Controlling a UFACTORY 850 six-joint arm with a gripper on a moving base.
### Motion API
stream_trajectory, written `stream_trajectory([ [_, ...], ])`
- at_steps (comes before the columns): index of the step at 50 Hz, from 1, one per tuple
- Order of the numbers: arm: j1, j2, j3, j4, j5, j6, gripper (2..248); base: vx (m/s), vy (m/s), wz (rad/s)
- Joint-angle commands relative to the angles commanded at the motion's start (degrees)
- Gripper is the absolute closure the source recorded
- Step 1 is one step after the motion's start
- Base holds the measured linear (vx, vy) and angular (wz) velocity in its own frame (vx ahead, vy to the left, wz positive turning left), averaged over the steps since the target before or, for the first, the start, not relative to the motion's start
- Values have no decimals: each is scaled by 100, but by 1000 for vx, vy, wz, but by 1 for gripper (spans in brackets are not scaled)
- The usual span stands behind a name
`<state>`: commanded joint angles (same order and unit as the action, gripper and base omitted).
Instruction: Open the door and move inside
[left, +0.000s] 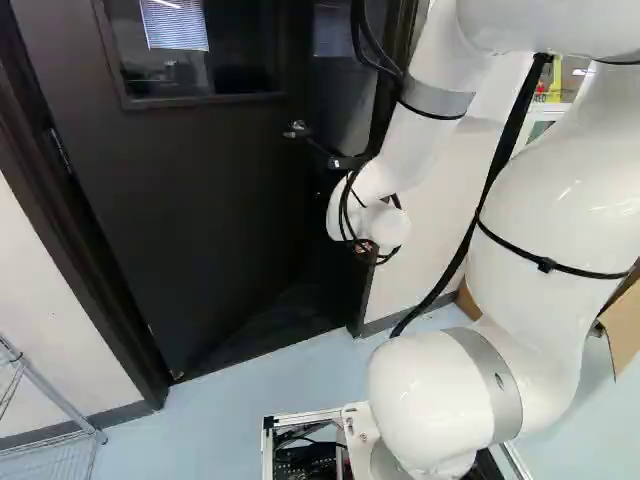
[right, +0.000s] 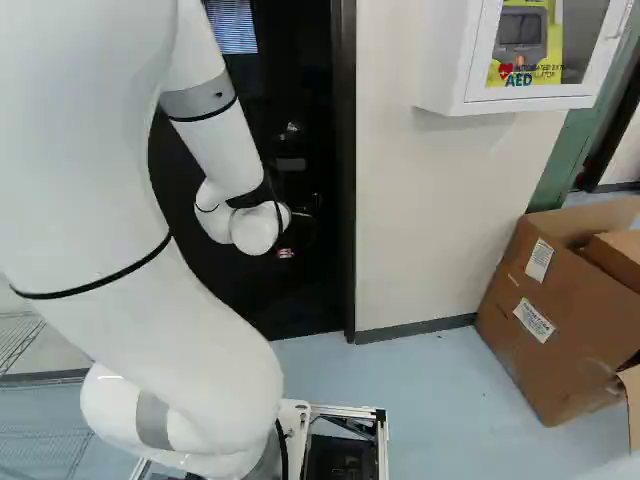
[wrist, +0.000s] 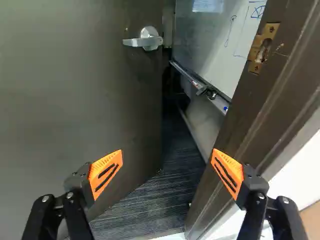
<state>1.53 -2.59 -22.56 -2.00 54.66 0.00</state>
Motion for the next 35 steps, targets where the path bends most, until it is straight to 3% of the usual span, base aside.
stream_trajectory([
  [35, 0, 0, 0, 0, 0, 0, 3, 114, 98, -23],
])
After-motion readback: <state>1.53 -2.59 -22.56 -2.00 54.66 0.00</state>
